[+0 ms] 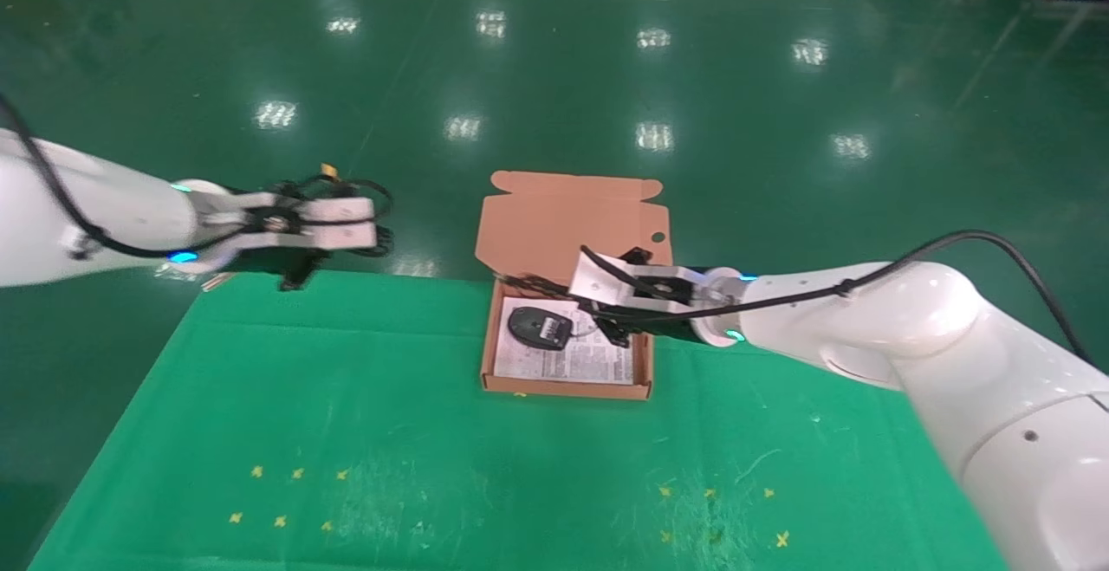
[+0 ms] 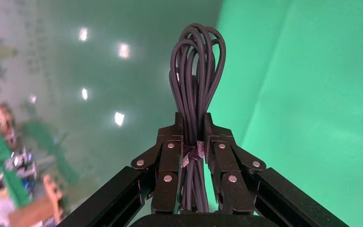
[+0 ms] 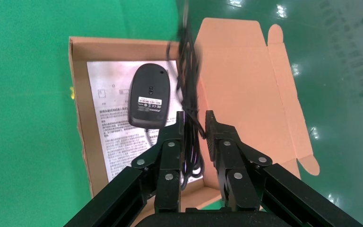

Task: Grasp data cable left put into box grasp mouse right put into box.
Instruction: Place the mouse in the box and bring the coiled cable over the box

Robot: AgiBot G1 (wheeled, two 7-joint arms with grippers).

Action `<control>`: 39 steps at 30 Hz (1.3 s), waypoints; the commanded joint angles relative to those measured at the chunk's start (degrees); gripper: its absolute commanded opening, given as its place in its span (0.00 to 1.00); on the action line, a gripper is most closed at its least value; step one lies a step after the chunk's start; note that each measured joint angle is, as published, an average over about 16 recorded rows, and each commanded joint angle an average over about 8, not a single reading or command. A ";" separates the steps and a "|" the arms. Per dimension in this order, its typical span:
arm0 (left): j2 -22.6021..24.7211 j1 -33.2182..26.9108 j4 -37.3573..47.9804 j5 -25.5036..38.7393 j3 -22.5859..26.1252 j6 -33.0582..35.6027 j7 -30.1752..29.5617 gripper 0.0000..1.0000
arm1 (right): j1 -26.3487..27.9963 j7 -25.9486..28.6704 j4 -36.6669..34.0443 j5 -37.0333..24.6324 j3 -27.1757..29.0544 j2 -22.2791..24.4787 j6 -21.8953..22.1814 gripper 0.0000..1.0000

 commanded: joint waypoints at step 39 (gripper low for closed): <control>16.41 8.21 14.36 -22.77 18.20 -34.13 20.00 0.87 | -3.28 28.88 46.80 -12.45 -1.57 31.81 -1.46 1.00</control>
